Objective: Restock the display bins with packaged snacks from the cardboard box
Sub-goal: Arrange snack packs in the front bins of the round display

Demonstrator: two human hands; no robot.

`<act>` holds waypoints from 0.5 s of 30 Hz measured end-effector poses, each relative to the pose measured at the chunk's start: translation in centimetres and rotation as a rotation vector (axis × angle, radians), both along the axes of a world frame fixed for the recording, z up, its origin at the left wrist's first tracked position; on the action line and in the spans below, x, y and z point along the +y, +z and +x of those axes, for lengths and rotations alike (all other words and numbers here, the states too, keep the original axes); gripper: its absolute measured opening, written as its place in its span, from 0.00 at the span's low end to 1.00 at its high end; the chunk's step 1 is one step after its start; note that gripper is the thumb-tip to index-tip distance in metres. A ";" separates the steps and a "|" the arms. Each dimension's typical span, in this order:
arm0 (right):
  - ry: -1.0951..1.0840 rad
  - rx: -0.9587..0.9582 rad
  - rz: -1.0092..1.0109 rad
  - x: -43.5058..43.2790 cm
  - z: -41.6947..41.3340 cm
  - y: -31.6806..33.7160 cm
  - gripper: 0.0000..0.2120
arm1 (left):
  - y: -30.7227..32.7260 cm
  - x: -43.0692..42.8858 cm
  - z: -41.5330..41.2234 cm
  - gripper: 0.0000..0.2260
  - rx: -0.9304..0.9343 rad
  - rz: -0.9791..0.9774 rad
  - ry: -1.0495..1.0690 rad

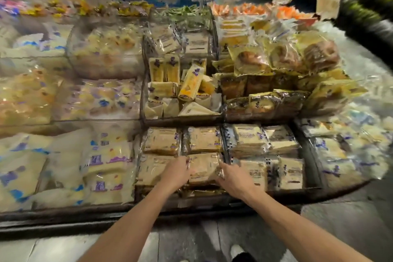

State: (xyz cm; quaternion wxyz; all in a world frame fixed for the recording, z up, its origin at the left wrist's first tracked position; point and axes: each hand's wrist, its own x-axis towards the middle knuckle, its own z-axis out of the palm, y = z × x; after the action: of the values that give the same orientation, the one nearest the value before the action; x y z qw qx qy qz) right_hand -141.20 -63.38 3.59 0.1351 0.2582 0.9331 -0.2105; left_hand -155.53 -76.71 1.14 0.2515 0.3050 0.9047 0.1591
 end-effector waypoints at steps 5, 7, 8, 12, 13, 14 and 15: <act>-0.093 0.100 0.011 0.8 1.9 2.2 0.21 | 4.9 1.4 -0.9 0.13 0.297 -0.162 -0.147; -0.181 0.135 0.019 1.6 4.2 3.8 0.18 | 8.1 3.3 -1.3 0.12 0.296 -0.074 -0.191; -0.226 0.155 0.016 2.0 5.7 4.7 0.15 | 9.6 4.5 -1.1 0.12 0.252 -0.005 -0.225; -0.428 0.262 0.039 3.2 14.3 8.9 0.10 | 14.7 9.5 4.1 0.11 0.103 0.286 -0.477; -0.490 0.294 0.047 3.5 16.9 9.7 0.13 | 15.8 10.8 6.5 0.13 0.079 0.353 -0.537; -0.554 0.324 0.054 3.8 19.6 10.4 0.15 | 16.8 12.2 9.1 0.14 0.052 0.411 -0.595; -0.621 0.351 0.060 4.1 22.5 11.0 0.16 | 17.5 13.6 11.9 0.15 0.020 0.455 -0.649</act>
State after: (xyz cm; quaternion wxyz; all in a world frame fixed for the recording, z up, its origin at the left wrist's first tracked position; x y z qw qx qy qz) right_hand -118.69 -59.24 14.55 -0.1054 0.4930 0.8250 -0.2552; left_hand -143.61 -63.09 18.62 0.2058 0.6246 0.7054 0.2645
